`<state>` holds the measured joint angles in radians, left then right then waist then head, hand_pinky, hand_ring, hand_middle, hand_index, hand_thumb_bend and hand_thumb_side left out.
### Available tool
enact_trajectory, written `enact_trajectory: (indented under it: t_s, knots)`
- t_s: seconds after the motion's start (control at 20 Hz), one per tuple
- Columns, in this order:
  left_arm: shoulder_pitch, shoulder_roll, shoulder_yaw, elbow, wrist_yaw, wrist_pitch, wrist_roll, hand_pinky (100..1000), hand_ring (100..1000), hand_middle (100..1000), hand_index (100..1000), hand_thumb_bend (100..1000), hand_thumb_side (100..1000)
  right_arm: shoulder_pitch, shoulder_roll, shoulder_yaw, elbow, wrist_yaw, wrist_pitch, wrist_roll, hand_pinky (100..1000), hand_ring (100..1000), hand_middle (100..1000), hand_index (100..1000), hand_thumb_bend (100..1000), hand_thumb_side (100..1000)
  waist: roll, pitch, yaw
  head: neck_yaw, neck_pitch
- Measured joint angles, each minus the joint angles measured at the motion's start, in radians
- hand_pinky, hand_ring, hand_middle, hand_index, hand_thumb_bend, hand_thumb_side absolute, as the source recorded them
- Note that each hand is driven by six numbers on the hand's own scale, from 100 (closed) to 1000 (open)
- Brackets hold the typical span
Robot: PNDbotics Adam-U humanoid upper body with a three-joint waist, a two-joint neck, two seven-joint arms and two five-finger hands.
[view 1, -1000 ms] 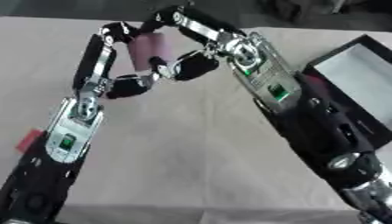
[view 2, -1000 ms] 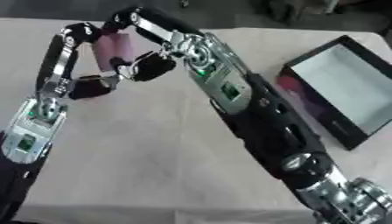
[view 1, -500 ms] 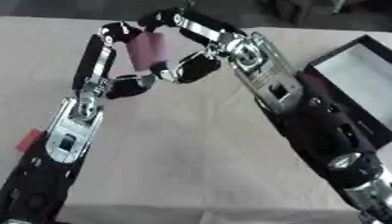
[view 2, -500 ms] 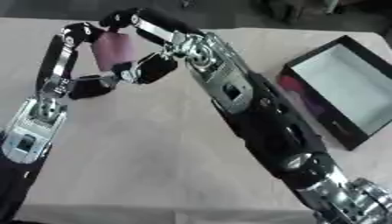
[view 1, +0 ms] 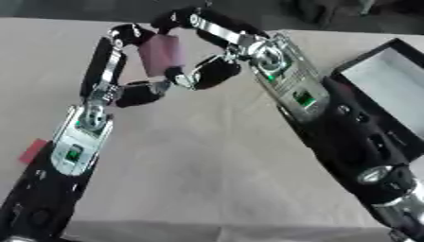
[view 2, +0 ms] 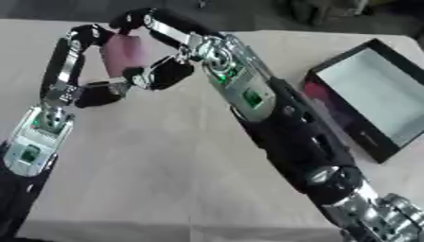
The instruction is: Pick up the objects with one hand, pass them to the other hand, and then place them into the box on the other side of the table.
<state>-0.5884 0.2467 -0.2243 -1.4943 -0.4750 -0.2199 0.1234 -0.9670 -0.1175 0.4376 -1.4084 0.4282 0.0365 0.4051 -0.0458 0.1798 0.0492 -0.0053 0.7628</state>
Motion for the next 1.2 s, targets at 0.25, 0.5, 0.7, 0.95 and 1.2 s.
enact_trajectory:
  t_s: [0.25,0.5,0.7,0.95,1.2]
  knots:
    - [0.002,0.000,0.000,0.006,0.019,-0.045,0.003,711,495,460,554,100,149,-0.001,0.004,0.000,0.001,0.009,-0.001,-0.011,972,920,788,873,295,100,-0.003,0.001,0.001,0.000,0.000]
    - [0.006,0.001,0.000,0.011,0.028,-0.079,0.013,709,494,458,554,100,151,-0.001,0.009,-0.002,0.004,0.031,-0.001,-0.022,969,917,788,873,320,100,-0.003,0.001,0.001,0.000,0.000]
    - [0.004,0.001,0.001,0.009,0.026,-0.101,0.025,707,493,456,553,100,150,0.004,0.013,0.001,0.016,0.053,-0.010,-0.013,966,919,790,873,369,100,-0.003,0.004,0.001,0.001,0.000]
    - [0.004,0.001,0.003,0.011,0.019,-0.114,0.038,704,490,452,552,100,150,0.003,0.016,0.001,0.016,0.069,-0.022,-0.001,965,911,782,863,384,100,-0.004,0.005,0.000,0.003,0.000]
    - [0.005,0.001,0.003,0.011,0.016,-0.124,0.046,703,489,451,553,100,152,0.003,0.016,-0.001,0.016,0.068,-0.026,-0.004,965,869,711,796,307,100,-0.005,0.005,0.000,0.003,0.000]
